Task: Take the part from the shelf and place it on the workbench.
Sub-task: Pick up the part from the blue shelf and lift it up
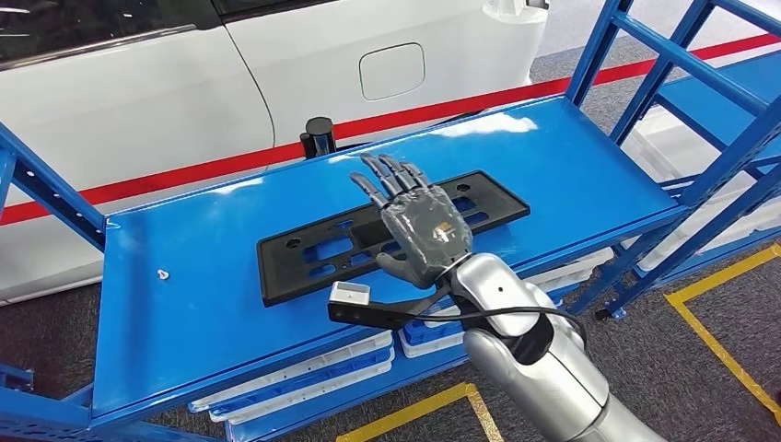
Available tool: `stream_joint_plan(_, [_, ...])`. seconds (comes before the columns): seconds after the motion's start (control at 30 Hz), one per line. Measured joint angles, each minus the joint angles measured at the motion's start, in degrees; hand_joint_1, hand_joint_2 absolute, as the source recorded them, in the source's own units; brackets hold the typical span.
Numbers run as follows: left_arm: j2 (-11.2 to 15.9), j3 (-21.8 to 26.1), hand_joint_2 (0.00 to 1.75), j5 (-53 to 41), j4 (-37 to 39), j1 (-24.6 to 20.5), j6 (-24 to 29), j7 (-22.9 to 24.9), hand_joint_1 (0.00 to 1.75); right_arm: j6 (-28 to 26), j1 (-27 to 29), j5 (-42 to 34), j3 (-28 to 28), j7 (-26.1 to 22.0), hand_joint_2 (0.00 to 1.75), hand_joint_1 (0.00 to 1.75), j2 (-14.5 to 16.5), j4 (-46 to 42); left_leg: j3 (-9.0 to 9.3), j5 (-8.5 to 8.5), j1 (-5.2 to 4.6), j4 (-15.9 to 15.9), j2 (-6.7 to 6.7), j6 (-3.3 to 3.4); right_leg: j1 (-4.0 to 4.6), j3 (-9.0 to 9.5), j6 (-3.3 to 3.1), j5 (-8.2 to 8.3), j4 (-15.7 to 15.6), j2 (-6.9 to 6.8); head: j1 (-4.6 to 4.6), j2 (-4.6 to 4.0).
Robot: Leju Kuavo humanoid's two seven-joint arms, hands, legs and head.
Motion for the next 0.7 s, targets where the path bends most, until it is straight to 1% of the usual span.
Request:
stream_joint_plan(0.1, [0.2, 0.1, 0.00, 0.1, 0.0, -0.1, 0.1, -0.2, 0.00, 1.0, -0.6, -0.1, 1.7, 0.2, 1.75, 0.00, 1.0, 1.8, 0.00, 0.00, 0.00, 0.0, 0.00, 0.00, 0.00, 0.00, 0.00, 0.00, 0.0, -0.01, 0.01, 0.00])
stream_joint_plan(0.27, [0.4, 0.1, 0.00, 0.5, 0.0, -0.1, 0.2, -0.3, 0.00, 1.5, -1.2, -0.2, 3.5, 0.3, 1.75, 0.00, 1.5, 4.2, -0.01, 0.00, -0.01, 0.0, -0.01, 0.00, -0.03, 0.00, 0.00, 0.00, 0.0, -0.01, 0.02, 0.00])
stream_joint_plan(0.7, [1.4, 0.5, 0.00, 2.0, 0.1, -0.1, 0.8, -0.4, 0.00, 1.7, -3.2, 0.1, 5.9, 0.0, 1.75, 0.00, 3.5, 10.6, 0.00, 0.00, -0.02, 0.0, -0.01, 0.00, -0.03, 0.00, 0.00, 0.00, 0.0, -0.01, 0.00, 0.00])
